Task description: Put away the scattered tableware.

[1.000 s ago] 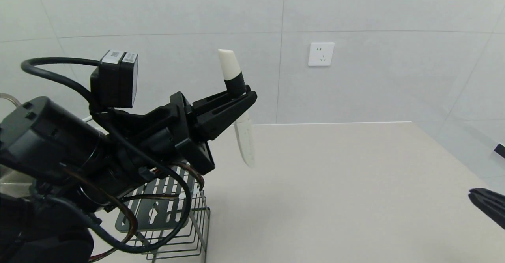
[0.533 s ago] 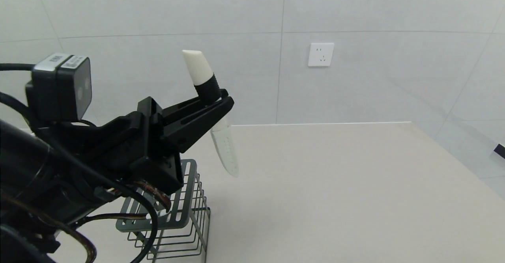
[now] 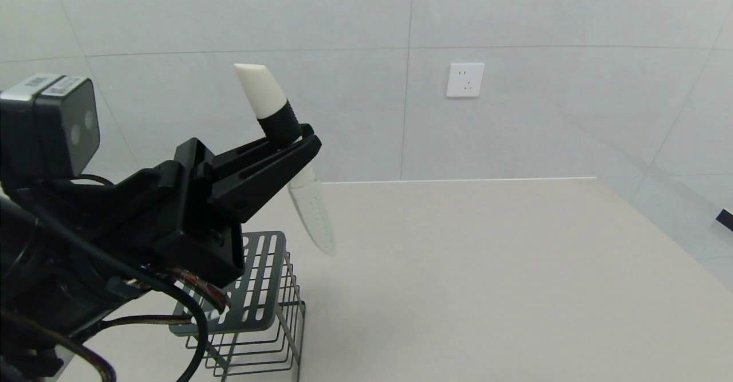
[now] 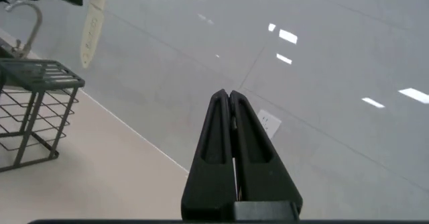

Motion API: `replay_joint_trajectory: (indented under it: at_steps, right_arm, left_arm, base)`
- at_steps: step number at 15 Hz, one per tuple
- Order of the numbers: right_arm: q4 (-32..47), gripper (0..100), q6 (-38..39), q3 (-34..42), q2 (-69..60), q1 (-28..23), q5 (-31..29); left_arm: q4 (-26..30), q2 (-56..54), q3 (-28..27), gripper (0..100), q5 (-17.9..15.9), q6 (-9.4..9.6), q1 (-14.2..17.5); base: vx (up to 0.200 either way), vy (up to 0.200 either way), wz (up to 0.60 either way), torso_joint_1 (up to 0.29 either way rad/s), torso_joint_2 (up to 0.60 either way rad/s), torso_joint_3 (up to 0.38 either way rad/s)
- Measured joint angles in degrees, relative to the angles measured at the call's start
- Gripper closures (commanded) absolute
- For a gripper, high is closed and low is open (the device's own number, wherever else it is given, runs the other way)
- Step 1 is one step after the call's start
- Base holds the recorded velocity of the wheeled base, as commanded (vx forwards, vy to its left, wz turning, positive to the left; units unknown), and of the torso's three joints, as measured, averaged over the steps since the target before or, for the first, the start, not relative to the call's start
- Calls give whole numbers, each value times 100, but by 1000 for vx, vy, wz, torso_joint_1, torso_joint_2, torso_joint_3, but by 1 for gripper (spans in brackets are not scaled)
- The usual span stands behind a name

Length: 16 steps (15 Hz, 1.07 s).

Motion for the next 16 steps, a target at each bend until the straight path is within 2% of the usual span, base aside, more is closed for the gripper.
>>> replay_joint_trajectory:
  at_steps: [1, 3, 6, 10, 11, 13, 15, 16]
  right_arm:
    - [767, 100, 44, 21, -207, -44, -205]
    - [1908, 100, 317, 23, -494, -91, -1193]
    - [3427, 100, 684, 28, -667, -118, -2302]
    - [3510, 100, 809, 30, -723, -122, -2809]
    - [3661, 100, 831, 30, -728, -122, -3154]
    - [3751, 100, 983, 30, -731, -116, -3282]
    - [3775, 100, 1179, 30, -756, -63, -3321]
    - [3783, 100, 1259, 30, -797, -2, -3328]
  left_arm:
    - [-5, -6, -15, 100, -6, 5, 48]
    - [-2, -30, -17, 100, -11, 5, 110]
    - [-2, -72, -2, 100, -28, 2, 232]
    - [12, -235, 254, 100, -41, -20, 427]
    - [69, -284, 250, 100, -44, -15, 457]
    - [380, -406, 173, 100, -44, 5, 612]
    - [655, -527, 118, 100, -39, 79, 686]
    - [824, -579, 55, 100, -30, 202, 703]
  base:
    - [0, 0, 0, 0, 0, 0]
    - [0, 0, 0, 0, 0, 0]
    - [0, 0, 0, 0, 0, 0]
    - [0, 0, 0, 0, 0, 0]
    - [0, 0, 0, 0, 0, 0]
    - [0, 0, 0, 0, 0, 0]
    - [0, 0, 0, 0, 0, 0]
    - [0, 0, 0, 0, 0, 0]
